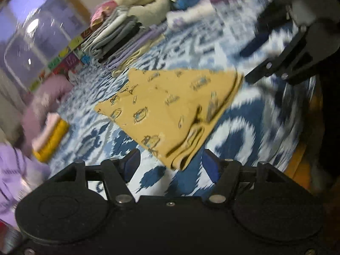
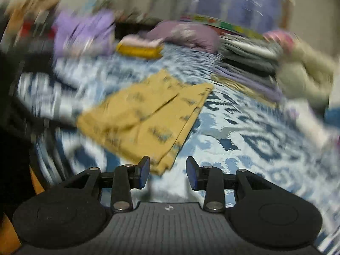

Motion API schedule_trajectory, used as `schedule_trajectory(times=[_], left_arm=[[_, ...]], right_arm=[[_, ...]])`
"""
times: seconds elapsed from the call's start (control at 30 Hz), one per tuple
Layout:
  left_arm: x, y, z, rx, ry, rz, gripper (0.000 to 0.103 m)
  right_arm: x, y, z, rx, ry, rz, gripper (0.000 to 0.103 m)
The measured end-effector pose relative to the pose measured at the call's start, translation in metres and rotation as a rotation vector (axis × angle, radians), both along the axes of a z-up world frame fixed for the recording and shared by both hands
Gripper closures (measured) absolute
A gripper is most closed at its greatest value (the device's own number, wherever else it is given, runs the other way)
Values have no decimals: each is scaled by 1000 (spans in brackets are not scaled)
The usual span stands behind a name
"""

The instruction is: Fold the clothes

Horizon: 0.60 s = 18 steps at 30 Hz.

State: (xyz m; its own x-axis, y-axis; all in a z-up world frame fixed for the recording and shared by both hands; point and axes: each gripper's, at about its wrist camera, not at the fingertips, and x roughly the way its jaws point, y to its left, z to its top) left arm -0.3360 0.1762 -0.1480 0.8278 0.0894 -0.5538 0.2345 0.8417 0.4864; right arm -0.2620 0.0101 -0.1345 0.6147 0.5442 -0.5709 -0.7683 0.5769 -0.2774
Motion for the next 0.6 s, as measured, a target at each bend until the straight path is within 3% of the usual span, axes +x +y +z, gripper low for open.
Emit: schedule_trajectory(times=[0.1, 0.33, 0.6], left_arm=[[-1, -7, -12, 118, -12, -28, 38], [-2, -23, -41, 389, -41, -90, 35], [0, -22, -48, 527, -123, -72, 44]], right_arm=[[-11, 14, -17, -151, -113, 44, 59], [-21, 34, -30, -255, -332, 77, 52], [-32, 44, -44, -303, -513, 120, 53]])
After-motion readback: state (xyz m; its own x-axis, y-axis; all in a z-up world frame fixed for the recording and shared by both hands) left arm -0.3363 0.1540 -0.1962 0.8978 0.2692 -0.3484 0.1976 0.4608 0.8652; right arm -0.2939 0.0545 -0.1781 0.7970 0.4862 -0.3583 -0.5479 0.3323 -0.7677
